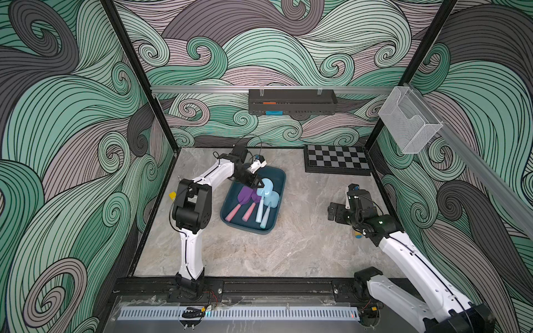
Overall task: Put the shovel into the storage box
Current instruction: Place the shovel in the storage box.
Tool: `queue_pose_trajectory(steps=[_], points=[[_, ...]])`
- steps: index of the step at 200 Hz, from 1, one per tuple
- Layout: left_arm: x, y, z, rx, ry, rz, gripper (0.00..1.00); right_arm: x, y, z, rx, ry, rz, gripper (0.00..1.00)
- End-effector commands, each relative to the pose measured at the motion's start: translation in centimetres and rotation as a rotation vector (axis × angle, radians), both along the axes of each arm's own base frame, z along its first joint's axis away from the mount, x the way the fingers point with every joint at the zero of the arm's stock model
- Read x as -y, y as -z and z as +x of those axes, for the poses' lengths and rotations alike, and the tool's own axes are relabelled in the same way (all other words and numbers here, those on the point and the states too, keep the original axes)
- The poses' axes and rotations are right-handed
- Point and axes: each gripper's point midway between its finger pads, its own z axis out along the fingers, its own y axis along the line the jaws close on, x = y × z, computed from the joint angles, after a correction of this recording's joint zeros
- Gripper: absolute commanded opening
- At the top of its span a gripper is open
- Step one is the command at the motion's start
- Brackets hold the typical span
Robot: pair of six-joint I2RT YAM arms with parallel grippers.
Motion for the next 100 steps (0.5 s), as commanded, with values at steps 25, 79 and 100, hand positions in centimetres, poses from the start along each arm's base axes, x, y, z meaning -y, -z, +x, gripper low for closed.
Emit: queue_pose_trajectory(steps=[25, 79, 100], points=[[1.3, 0.8, 0.3, -0.052, 0.03, -0.051, 0.0, 2.9, 2.7, 0.9, -0.087, 0.116, 0.024, 0.99], [1.2, 2.5, 0.6, -0.099, -0.002, -0.028, 0.18, 6.6, 5.6, 2.2, -0.165, 0.253, 0.036, 0.99], [1.0, 2.4, 0.5, -0.092, -0.008, -0.017, 0.27, 7.4, 6.6, 2.2, -0.204, 0.279, 0.003, 0.99]])
